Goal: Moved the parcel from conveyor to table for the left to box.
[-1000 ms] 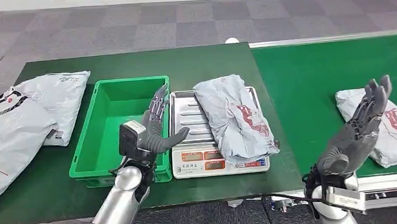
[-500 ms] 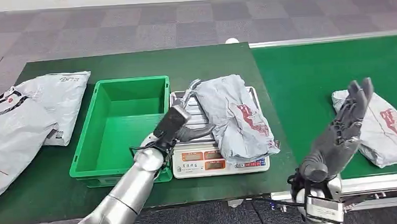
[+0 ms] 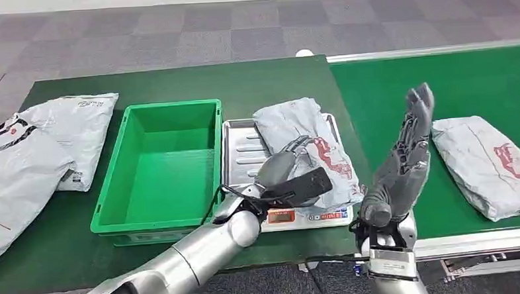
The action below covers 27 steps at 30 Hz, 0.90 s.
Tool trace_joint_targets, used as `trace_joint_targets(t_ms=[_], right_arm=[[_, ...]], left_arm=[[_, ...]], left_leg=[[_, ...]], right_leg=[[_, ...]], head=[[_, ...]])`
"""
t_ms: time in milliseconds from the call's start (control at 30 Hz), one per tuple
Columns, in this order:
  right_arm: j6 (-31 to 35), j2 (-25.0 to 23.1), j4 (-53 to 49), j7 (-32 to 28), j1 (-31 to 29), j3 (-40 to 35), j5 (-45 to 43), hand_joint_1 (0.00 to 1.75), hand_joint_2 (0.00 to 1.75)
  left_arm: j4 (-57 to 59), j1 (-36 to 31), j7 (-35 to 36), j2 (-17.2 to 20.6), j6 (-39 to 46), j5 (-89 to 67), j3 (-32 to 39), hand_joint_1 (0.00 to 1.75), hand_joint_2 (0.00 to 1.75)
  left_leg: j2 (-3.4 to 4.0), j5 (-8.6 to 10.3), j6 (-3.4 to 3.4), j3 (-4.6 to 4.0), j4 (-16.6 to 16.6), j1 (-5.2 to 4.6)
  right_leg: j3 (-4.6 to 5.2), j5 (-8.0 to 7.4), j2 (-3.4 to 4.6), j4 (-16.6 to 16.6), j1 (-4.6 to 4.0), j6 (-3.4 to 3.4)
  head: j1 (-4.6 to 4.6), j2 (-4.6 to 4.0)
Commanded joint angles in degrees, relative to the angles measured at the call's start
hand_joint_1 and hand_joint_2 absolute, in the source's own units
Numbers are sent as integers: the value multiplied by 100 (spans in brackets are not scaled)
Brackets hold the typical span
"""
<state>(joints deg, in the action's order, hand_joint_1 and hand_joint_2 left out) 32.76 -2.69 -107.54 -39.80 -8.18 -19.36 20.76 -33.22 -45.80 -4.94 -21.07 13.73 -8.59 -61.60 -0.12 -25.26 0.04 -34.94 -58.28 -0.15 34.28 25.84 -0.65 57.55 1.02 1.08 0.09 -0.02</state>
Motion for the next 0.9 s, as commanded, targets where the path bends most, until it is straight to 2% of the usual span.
trace_joint_targets(t_ms=[33,133,167,300,567,633,667,700,900], right_arm=[[-130,-301,241,17,-187,368,97,0,0],[-180,-327,241,32,-180,407,145,0,0],[-220,-338,255,73,-180,449,226,0,0],[-323,-299,357,78,-215,562,254,0,0],[-291,-346,474,-20,-214,664,264,0,0],[-311,-367,487,-3,-255,675,273,0,0],[-329,-383,496,11,-272,690,285,0,0],[-334,-384,501,14,-284,692,287,0,0],[-213,-291,800,-20,-378,588,197,0,0]], left_arm=[[382,-401,298,107,-6,-413,-1099,0,175],[404,-418,348,107,-75,-528,-1165,0,175],[495,-462,571,107,-8,-795,-1294,0,175],[810,-446,466,107,-248,-890,-1065,0,175],[1158,-342,978,107,-170,-1535,-860,0,175],[1320,-358,1156,107,-137,-1670,-886,30,175],[1411,-360,1275,107,-243,-1730,-866,73,175],[1468,-356,1275,107,-246,-1741,-853,175,175],[1603,-279,1079,107,-113,-1788,-435,175,175]], left_leg=[[11,-3,-3,10,1,4],[8,-1,-3,12,5,4],[10,-1,-5,17,8,4],[12,-2,-6,21,10,5],[20,-3,-5,23,10,6],[20,-2,-5,21,10,5],[23,-2,-6,26,14,6],[19,-3,-4,18,6,5],[24,-1,-6,29,16,7]], right_leg=[[-8,-3,13,-6,-4,-5],[-13,-3,11,-10,-4,-5],[-17,-4,14,-13,-4,-7],[-19,-4,16,-14,-5,-8],[-19,-6,24,-14,-7,-7],[-18,-7,23,-14,-5,-7],[-22,-9,28,-19,-7,-8],[-15,-6,22,-11,-5,-6],[-26,-9,28,-22,-7,-9]], head=[[0,2],[0,2],[0,0],[0,2],[0,0],[0,0],[0,0],[0,0],[0,2]])
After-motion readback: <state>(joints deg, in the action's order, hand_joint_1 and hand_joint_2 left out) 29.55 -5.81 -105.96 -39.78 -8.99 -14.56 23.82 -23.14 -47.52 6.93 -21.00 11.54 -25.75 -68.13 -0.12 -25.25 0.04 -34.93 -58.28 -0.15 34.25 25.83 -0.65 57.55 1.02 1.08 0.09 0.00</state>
